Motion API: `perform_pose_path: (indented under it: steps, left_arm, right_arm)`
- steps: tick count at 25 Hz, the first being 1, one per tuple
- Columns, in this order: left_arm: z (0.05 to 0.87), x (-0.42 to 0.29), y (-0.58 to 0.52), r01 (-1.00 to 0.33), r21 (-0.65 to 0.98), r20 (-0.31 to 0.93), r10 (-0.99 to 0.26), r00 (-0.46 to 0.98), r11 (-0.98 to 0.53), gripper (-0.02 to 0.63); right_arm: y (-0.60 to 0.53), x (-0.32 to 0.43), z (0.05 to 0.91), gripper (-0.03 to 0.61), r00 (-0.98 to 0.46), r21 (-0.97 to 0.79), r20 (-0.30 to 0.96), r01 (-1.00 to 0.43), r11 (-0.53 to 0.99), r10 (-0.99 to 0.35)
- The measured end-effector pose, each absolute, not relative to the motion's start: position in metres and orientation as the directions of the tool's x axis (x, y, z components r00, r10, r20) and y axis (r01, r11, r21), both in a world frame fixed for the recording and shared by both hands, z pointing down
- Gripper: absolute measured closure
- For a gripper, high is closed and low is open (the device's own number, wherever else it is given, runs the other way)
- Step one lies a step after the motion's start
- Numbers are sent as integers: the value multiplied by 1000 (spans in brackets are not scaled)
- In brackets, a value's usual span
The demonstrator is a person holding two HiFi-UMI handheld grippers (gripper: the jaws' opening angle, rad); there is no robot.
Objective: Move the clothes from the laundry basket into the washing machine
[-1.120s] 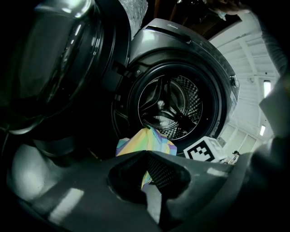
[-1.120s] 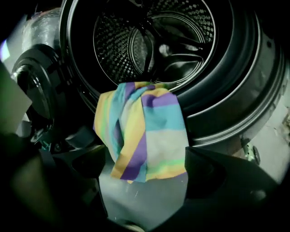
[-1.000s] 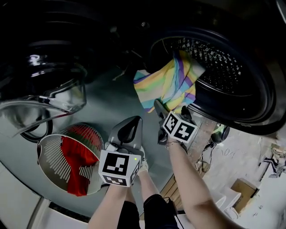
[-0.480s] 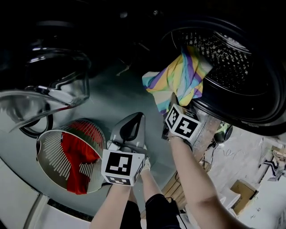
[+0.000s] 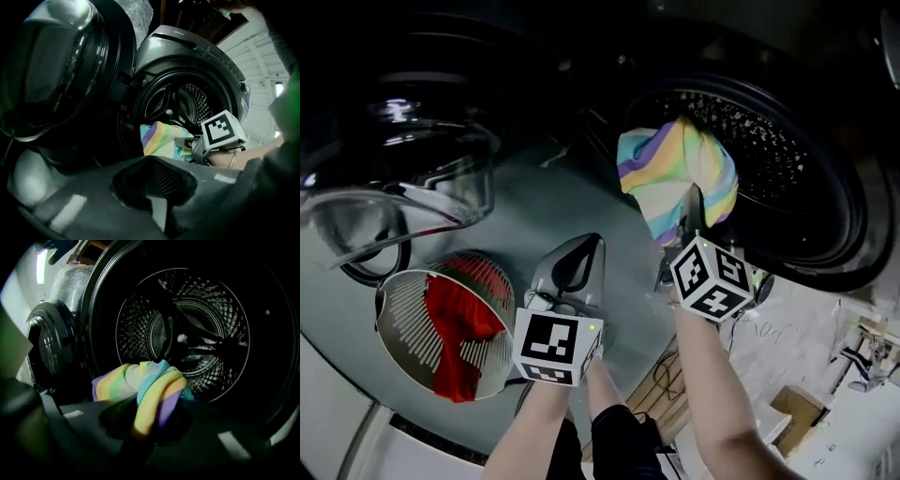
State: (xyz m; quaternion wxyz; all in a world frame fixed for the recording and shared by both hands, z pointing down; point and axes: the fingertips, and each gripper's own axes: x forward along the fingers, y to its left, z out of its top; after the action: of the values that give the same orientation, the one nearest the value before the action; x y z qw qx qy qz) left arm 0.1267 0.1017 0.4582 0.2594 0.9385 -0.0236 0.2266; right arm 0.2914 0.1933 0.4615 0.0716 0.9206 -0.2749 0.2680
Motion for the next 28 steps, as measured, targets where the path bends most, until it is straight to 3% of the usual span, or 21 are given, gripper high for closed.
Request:
perform_pose_path:
  steps: [13,15,20,28]
  left_arm:
    - [447,132,107,-133,482,418,94,904,-866,613]
    - [448,133,105,-137,482,419,91,903,-865,612]
    - [444,133,103,-132,474,408,84,909,-871,613]
    - [443,125,93,-170,476,428,59,902,-863,612]
  right_arm:
    - [170,395,386,474,847,19,324,-452,-892,-422]
    - [167,402,392,445,832,-6,361,-449,-893,-421]
    - [175,394,411,221,816,-49,423,-414,-909,-394]
    - [164,353,419,180,753,-66,462,-498,-865,-469]
